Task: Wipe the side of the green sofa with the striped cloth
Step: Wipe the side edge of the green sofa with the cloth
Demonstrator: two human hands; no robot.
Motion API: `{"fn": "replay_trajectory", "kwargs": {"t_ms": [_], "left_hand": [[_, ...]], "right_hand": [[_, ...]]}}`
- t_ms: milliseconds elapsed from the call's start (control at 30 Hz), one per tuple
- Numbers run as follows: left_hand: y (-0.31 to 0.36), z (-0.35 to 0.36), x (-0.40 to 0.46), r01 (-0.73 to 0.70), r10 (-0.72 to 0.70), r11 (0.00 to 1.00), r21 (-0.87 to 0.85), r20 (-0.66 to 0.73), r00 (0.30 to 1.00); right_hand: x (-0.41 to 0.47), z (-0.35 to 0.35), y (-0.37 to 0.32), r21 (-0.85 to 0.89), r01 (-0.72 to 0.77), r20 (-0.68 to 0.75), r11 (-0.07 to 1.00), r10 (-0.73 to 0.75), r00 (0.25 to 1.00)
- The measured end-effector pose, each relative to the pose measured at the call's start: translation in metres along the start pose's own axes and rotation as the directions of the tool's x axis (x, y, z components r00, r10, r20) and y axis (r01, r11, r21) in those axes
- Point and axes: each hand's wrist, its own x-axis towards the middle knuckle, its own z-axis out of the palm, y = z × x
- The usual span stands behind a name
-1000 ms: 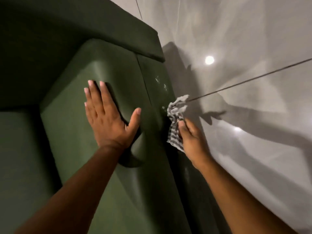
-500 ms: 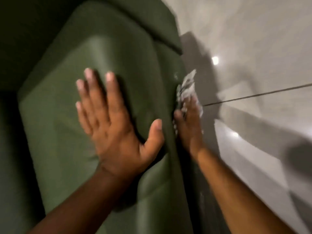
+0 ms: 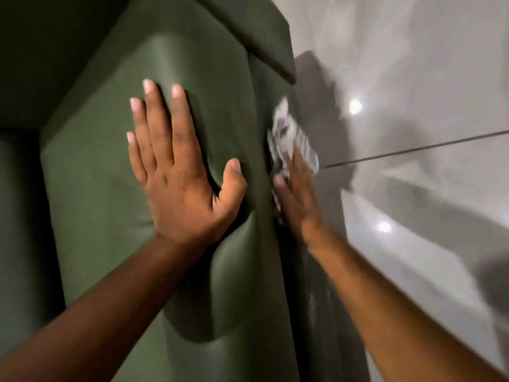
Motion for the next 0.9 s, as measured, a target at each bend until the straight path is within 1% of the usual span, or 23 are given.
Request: {"fn": "replay_trajectory", "kwargs": {"t_ms": [67,133,233,300,433,500,567,633,700,767,833,900], "left_hand": [[0.001,-0.002,0.000,0.003,-0.003,1.000,-0.002,0.019,1.000],[0.000,-0.002,0.002,-0.002,0.002,1.000,-0.006,0.029,1.000],[-0.002,0.001,0.002,-0.011,0.011,1.000,-0.002,0.028,1.000],[-0.004,0.006,0.001,-0.012,0.012,1.000,-0.001,0.020,1.000],[-0.005,0.009,0.003,-0.012,0.012,1.000,0.027,-0.002,1.000],[-0.004,0.010,0.003,-0.013,0.013,1.000,0.025,-0.003,1.000],[-0.004,0.011,0.003,-0.013,0.013,1.000,0.025,-0.004,1.000],[-0.005,0.010,0.004,-0.014,0.015,1.000,0.028,-0.018,1.000],[-0.005,0.012,0.004,-0.026,0.026,1.000,0.019,-0.015,1.000],[-0.005,0.012,0.003,-0.015,0.015,1.000,0.007,-0.002,1.000],[-0.003,0.010,0.003,-0.014,0.014,1.000,0.009,-0.009,1.000],[-0.002,0.009,0.002,-0.021,0.022,1.000,0.018,-0.017,1.000]], "right_hand": [[-0.053,-0.002,0.011,0.021,-0.037,0.010,0.999,0.037,0.999],[-0.072,-0.001,0.018,0.031,-0.145,0.003,0.989,0.145,0.989],[-0.050,0.003,0.017,-0.030,-0.226,-0.021,0.974,0.225,0.974],[-0.021,0.003,0.015,-0.012,-0.252,-0.052,0.968,0.251,0.967],[0.038,0.001,0.015,-0.012,-0.245,-0.045,0.969,0.244,0.969],[0.069,0.002,0.014,0.034,-0.240,-0.037,0.970,0.241,0.970],[0.109,0.004,0.007,0.087,-0.223,-0.063,0.971,0.229,0.971],[0.146,0.008,-0.006,0.102,-0.191,-0.084,0.976,0.200,0.976],[0.168,0.008,-0.013,0.124,-0.198,-0.090,0.972,0.210,0.974],[0.164,0.008,-0.017,0.131,-0.169,-0.090,0.977,0.182,0.979],[0.146,0.012,-0.025,0.072,-0.101,-0.071,0.992,0.106,0.992],[0.129,0.011,-0.030,-0.006,-0.048,-0.014,0.999,0.048,0.999]]}}
